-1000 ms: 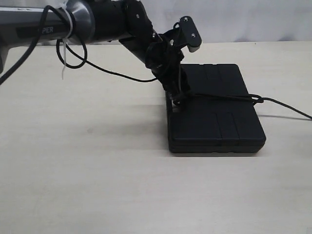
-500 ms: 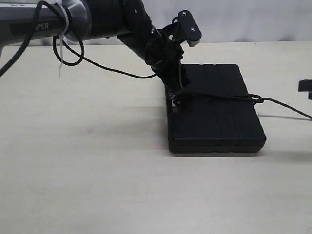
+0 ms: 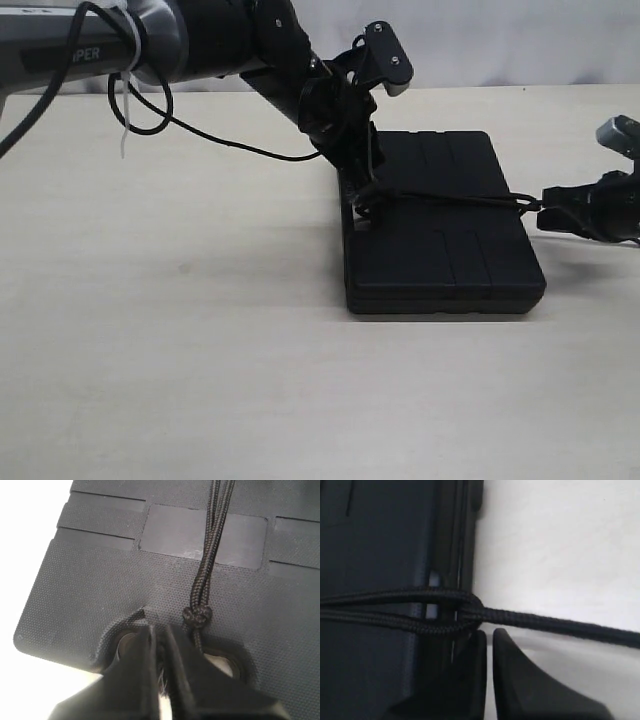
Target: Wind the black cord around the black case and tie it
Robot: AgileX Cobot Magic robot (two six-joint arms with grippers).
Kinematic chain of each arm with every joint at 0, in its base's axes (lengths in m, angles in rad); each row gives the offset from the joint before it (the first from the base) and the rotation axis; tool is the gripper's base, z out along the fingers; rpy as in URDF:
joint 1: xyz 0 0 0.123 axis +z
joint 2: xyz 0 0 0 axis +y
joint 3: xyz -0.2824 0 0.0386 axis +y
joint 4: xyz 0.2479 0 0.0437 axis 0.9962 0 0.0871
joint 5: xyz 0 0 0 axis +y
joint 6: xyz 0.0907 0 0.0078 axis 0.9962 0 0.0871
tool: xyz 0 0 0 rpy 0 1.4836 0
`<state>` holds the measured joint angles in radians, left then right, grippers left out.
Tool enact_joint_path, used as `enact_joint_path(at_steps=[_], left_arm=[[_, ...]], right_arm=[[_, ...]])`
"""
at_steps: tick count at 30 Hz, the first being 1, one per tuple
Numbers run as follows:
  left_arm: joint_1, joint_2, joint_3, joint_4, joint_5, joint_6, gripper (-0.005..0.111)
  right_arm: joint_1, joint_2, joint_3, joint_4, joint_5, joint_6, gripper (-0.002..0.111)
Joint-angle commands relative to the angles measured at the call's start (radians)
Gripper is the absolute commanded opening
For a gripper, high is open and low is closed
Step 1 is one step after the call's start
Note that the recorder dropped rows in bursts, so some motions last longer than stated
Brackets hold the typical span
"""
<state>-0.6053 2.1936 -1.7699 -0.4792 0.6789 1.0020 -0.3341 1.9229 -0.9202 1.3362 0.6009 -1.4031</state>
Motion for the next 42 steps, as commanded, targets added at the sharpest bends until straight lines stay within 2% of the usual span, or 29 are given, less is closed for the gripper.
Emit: enact_joint_path(at_steps=[1,5,9,12,15,17,20,22,26,31,35,38,42], left_arm=[[0.005,-0.010,0.001,-0.004,-0.004,-0.008,0.005],[0.005,-0.010,0.001,-0.004,-0.004,-0.008,0.005],[0.005,-0.010,0.001,-0.004,-0.006,-0.006,0.005],[0.005,-0.010,0.001,-0.004,-0.008,-0.006,0.005],[0.005,-0.010,0.001,-0.004,0.008,-0.006,0.005],[0.005,-0.010,0.001,-0.004,0.007,-0.005,0.005],[0.005,-0.010,0.001,-0.004,-0.007,-0.005,0.005],[0.005,-0.010,0.001,-0.004,-0.007,-0.005,0.005],[0.005,-0.010,0.001,-0.004,-0.009,-0.005,0.005],[0.005,-0.010,0.001,-0.006,-0.009,-0.005,0.005],[0.005,-0.010,0.001,-0.006,-0.009,-0.005,0.005],[0.005,-0.010,0.001,-0.006,-0.016,-0.005,0.005],[0.005,-0.008,0.001,-0.006,-0.028,-0.005,0.005]], right_arm=[[0.000,0.054,-0.022,0.119,0.095,-0.105,0.004],[0.000,0.078,-0.022,0.208,0.369,-0.219,0.004],[0.036,0.076,-0.022,0.194,0.409,-0.219,0.004],[0.120,0.069,-0.048,0.120,0.317,-0.191,0.004],[0.137,-0.027,-0.110,-0.153,0.137,0.096,0.004],[0.137,-0.118,-0.062,-0.268,-0.032,0.219,0.004],[0.139,-0.205,0.019,-0.276,-0.195,0.278,0.004],[0.139,-0.237,0.060,-0.280,-0.241,0.280,0.004],[0.139,-0.184,0.074,-0.278,-0.237,0.263,0.004],[0.139,-0.047,0.008,-0.264,-0.235,0.263,0.004],[0.139,0.023,-0.032,-0.176,-0.178,0.182,0.004],[0.165,0.055,-0.045,-0.089,-0.164,0.078,0.004],[0.234,0.089,-0.075,-0.073,-0.191,0.045,0.004]])
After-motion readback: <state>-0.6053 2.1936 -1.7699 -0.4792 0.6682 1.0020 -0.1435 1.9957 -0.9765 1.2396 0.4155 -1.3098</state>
